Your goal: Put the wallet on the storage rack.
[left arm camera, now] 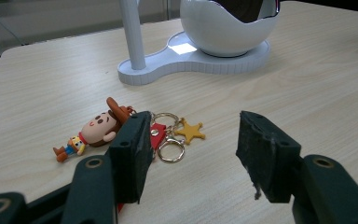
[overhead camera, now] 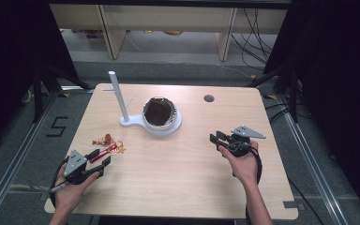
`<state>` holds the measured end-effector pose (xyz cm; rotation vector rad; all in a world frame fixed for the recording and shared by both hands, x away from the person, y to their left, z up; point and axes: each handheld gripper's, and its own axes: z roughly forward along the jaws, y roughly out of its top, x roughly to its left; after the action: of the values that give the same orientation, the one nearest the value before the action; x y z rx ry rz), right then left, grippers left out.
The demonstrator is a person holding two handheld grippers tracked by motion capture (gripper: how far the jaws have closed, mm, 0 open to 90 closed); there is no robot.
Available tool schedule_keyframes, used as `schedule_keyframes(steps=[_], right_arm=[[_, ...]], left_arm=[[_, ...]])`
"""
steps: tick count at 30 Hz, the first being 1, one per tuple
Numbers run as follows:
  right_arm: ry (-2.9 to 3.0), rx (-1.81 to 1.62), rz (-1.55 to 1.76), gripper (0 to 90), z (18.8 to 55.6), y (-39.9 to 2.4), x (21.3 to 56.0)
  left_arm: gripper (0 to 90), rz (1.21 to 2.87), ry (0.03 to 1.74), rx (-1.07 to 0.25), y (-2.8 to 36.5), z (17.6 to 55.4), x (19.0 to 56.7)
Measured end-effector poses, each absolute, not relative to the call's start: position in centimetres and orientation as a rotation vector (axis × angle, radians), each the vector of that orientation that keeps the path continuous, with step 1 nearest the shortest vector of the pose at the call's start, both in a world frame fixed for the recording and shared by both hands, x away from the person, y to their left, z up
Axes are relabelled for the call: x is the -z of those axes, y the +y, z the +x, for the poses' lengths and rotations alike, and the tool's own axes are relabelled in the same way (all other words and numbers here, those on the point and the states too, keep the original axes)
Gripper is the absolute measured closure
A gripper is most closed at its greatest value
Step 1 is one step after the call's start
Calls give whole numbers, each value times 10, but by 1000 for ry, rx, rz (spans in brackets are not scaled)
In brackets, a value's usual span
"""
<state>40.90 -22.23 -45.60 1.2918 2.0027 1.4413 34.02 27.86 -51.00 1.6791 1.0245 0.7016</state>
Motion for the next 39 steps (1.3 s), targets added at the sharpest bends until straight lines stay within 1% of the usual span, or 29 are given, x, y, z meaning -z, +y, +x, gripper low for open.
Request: schedule_keyframes(steps=[4,5,11,12,14,18,20,25,27,29,34,36,37,38,39], right_arm=[[2029,-1422,1308,634,411,-222,460],[2033,-1404,1269,631,413,-223,461],[2029,-1403,1372,608,410,-224,460],[2050,-1386,1327,604,412,-227,460],[2042,-1371,1339,601,410,-229,459],[2032,-1337,1340,591,407,-230,457],[2014,-1352,1412,587,402,-227,454],[2021,-1345,1349,576,403,-231,455],[2018,-1340,1398,573,400,-230,455],[2017,-1334,1399,572,400,-232,456],[2040,-1315,1375,568,402,-235,456],[2035,-1322,1360,568,403,-234,457],[2033,-1325,1418,568,400,-231,456],[2044,-1296,1355,568,403,-233,456],[2043,-1319,1397,568,401,-230,456]], left_arm=[[494,1671,1033,-691,279,339,508],[497,1675,1034,-690,278,339,508],[498,1695,1033,-700,274,342,504],[497,1692,1031,-699,274,344,502],[494,1705,1039,-694,273,349,498],[491,1735,1037,-709,275,366,490],[485,1755,1060,-700,277,376,486],[485,1796,1105,-685,285,400,484],[487,1818,1097,-684,285,405,484],[501,1840,1075,-676,282,409,485],[581,1895,1003,-596,274,420,490],[594,1929,1001,-589,271,428,492],[602,1961,1001,-579,271,433,493],[603,1959,1006,-574,269,436,495],[604,2006,1000,-585,269,440,494]])
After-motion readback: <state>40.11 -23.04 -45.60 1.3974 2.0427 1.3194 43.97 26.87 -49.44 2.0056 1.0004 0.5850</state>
